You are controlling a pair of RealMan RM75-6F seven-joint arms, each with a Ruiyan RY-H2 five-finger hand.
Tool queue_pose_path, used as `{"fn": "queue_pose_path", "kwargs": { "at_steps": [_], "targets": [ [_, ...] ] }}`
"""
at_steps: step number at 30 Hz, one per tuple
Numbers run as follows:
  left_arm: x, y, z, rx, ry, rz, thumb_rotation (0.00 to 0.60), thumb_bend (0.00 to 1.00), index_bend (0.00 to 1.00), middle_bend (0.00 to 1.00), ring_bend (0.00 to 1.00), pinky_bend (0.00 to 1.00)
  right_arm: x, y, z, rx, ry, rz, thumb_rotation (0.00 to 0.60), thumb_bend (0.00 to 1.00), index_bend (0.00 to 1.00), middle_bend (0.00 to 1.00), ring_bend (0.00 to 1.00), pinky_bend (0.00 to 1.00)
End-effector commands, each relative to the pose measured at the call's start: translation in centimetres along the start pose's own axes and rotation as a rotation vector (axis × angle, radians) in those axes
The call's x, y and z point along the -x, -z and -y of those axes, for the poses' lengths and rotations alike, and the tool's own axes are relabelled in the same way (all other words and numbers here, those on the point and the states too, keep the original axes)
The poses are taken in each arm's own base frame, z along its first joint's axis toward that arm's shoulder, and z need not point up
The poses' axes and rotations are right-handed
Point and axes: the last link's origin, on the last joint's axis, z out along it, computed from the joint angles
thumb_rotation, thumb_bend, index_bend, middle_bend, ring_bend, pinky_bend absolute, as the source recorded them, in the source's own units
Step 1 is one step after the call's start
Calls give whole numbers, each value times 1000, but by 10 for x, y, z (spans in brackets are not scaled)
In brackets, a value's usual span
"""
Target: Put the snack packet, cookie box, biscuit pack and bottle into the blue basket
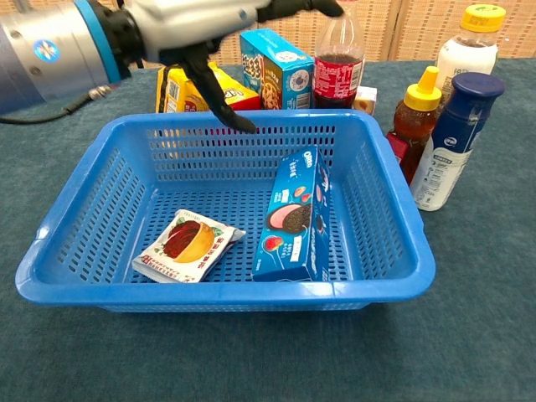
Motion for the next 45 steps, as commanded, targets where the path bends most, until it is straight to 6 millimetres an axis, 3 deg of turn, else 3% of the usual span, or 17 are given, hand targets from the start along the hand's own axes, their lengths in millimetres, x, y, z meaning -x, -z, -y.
{"fn": "queue_pose_path", "kwargs": {
  "at_steps": [1,7,15,31,35,37,41,45],
  "targets": [
    [-34,27,40,-100,8,-60,600,73,0,0,0,65,0,0,1,-4,1,0,600,0,0,0,0,0],
    [-49,49,97,-284,-12,-7,600,74,0,0,0,65,3,0,6,-16,10,7,600,0,0,0,0,0],
    [-24,53,145,-437,-25,132,600,74,0,0,0,65,5,-2,8,-14,20,12,600,0,0,0,0,0],
    [12,13,140,-427,33,240,600,74,0,0,0,71,8,-5,3,17,27,16,600,0,0,0,0,0],
    [20,8,134,-418,45,254,600,74,13,5,18,225,6,-4,3,15,23,8,600,0,0,0,0,0],
    [23,6,132,-418,48,256,600,74,82,69,97,322,6,-4,3,16,21,8,600,0,0,0,0,0],
    [26,4,131,-425,49,251,600,156,529,487,439,542,5,-4,2,17,19,5,600,0,0,0,0,0],
    [26,4,131,-429,47,231,600,279,736,669,588,615,4,-4,2,17,16,4,600,0,0,0,0,0]
  ]
}}
